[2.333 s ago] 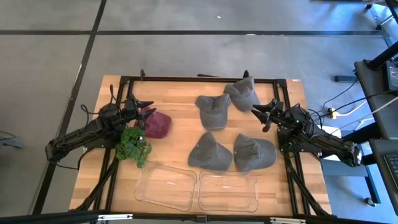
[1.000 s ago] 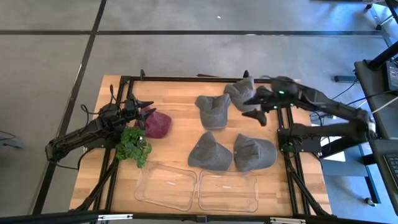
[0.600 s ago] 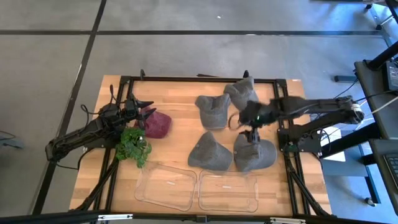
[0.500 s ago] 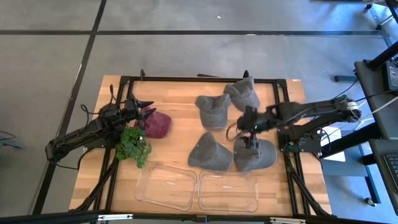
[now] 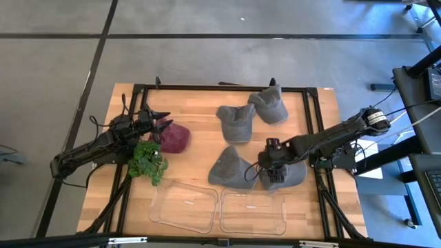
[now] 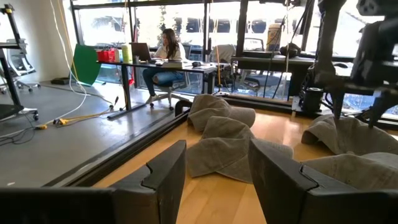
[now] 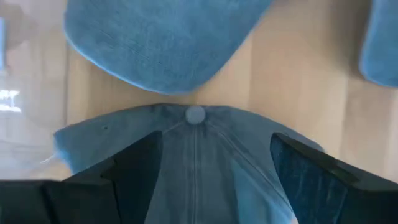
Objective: Pick & Place hat
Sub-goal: Put the gray cap into the right transparent bin
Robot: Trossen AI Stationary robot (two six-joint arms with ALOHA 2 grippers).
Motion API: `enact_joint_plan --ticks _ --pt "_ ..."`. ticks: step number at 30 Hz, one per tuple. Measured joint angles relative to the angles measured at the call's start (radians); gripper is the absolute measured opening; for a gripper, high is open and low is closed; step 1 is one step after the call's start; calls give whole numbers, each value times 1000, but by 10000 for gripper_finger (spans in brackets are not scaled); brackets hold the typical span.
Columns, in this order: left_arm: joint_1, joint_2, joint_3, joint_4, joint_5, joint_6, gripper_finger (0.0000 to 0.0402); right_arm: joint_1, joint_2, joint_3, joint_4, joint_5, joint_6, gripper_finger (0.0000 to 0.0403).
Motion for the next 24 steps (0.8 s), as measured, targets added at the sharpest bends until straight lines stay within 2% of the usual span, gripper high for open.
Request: enact_joint_plan --ticks 10,16,20,24 --pt "0 0 0 0 0 -1 169 -2 44 -243 322 1 -45 298" --pt "0 0 0 0 0 -25 169 -2 78 -279 360 5 -43 295" --pt "0 0 0 -1 0 -52 169 -1 89 -280 367 7 -55 260" --pt "0 0 0 -3 0 -55 169 -2 92 -282 391 21 -69 198"
